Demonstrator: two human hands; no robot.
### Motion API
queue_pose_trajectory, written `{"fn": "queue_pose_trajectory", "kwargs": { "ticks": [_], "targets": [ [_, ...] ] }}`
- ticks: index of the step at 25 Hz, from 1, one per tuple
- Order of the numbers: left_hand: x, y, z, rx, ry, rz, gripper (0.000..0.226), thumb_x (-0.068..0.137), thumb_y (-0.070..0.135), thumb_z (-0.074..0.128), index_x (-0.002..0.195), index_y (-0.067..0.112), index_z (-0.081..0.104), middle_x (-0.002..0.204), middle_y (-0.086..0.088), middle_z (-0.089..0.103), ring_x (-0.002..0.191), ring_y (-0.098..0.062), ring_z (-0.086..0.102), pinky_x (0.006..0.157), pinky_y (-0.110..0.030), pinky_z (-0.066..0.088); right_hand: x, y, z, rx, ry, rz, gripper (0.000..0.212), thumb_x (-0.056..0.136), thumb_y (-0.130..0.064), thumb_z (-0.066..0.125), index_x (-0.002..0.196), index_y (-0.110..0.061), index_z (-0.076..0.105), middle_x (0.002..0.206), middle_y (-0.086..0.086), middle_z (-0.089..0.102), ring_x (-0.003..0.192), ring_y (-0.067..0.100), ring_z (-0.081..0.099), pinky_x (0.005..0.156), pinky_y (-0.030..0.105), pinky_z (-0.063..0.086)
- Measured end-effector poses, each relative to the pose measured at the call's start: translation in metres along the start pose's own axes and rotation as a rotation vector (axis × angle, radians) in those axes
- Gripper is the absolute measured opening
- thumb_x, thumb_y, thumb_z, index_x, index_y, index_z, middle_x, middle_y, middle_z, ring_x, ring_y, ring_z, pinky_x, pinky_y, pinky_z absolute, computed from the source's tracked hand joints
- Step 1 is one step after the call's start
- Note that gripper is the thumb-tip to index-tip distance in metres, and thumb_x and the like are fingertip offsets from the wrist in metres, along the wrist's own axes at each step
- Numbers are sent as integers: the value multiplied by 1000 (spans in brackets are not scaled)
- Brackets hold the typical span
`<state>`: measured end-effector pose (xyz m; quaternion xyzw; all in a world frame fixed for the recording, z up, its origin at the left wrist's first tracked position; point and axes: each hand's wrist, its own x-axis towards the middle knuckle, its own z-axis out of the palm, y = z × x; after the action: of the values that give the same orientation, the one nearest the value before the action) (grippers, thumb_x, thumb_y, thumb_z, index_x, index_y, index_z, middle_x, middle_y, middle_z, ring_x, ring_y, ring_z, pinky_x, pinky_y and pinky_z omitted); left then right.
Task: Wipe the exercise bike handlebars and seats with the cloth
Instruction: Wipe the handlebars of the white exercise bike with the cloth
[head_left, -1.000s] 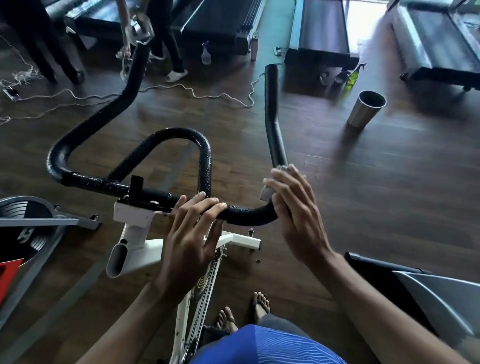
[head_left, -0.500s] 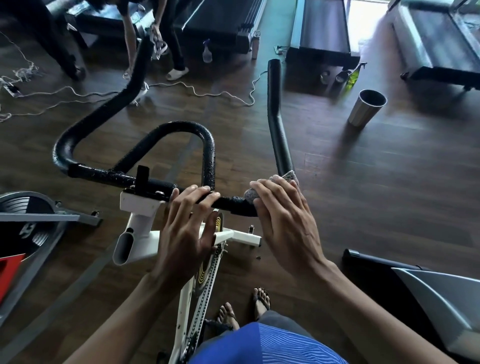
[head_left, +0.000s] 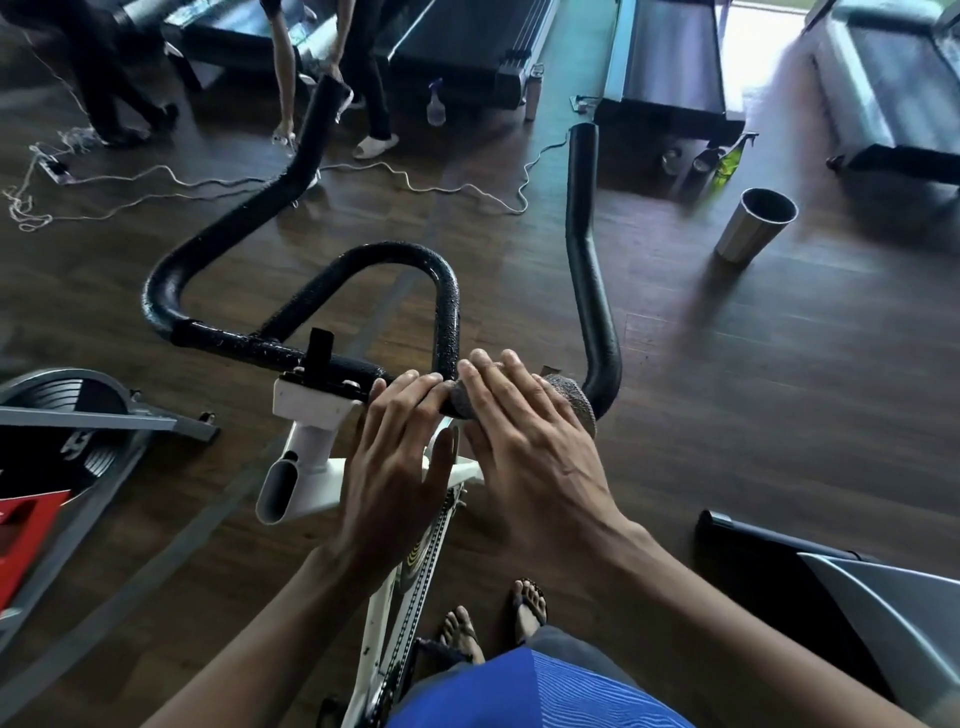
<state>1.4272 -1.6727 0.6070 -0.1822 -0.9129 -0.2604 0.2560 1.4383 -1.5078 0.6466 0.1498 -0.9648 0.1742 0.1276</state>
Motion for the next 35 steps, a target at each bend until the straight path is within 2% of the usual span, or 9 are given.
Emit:
{"fn": "queue_pose_trajectory", "kwargs": {
  "ticks": [5,7,11,14,19,22,27,31,35],
  "targets": [
    [1,9,-5,-92,9,-108,41,100,19,47,136,1,56,138,-14,57,136,-25,46,117,-39,33,3,0,-5,53,-85,8,57,103,-26,52,156,-20,33,163,-2,29,153,15,18,123,27,13],
    [5,23,-8,-141,53,-149,41,101,18,45,136,2,54,138,-13,56,133,-24,47,115,-42,36,7,-6,-11,173,-168,24,56,106,-28,47,158,-21,28,165,-3,24,154,10,10,122,20,3],
    [13,66,-5,-189,56,-154,41,104,21,38,134,2,56,135,-13,57,128,-26,50,109,-46,39,19,8,-36,796,-186,225,45,104,-9,45,146,-26,43,133,-8,59,131,0,49,106,13,33],
    [17,87,8,-155,-17,-209,41,101,17,40,134,0,56,139,-16,55,131,-30,49,110,-47,40,20,27,-43,1059,-65,320,42,100,6,44,131,-20,56,130,-10,63,124,-5,56,103,16,41],
    [32,118,26,125,-74,-408,54,103,32,34,143,-2,46,144,-18,48,139,-33,40,116,-50,33,23,61,-40,607,122,188,23,99,-5,51,110,-15,69,105,-10,68,94,-8,60,85,10,42],
    [39,120,42,221,-26,-465,55,102,35,37,140,-4,49,143,-21,50,141,-34,39,120,-50,26,22,67,-29,512,116,117,23,101,-7,50,108,-14,70,115,-6,67,106,2,60,92,17,46],
    [21,84,41,162,13,-291,45,102,25,53,137,-4,51,142,-19,51,143,-35,37,120,-51,25,17,70,-17,464,95,66,18,100,-7,55,107,-15,71,116,-5,65,113,13,61,99,33,47],
    [18,56,34,47,81,-259,46,108,23,29,138,-2,52,146,-17,50,146,-30,33,125,-44,15,15,63,-11,409,118,37,17,101,-16,54,103,-17,71,113,-7,67,112,9,59,106,32,40],
    [16,34,25,39,31,-158,45,107,22,29,140,0,50,148,-16,48,148,-29,31,126,-43,9,14,59,-5,380,143,54,20,100,-22,52,102,-19,71,112,-9,68,110,3,56,111,37,35]
  ]
}}
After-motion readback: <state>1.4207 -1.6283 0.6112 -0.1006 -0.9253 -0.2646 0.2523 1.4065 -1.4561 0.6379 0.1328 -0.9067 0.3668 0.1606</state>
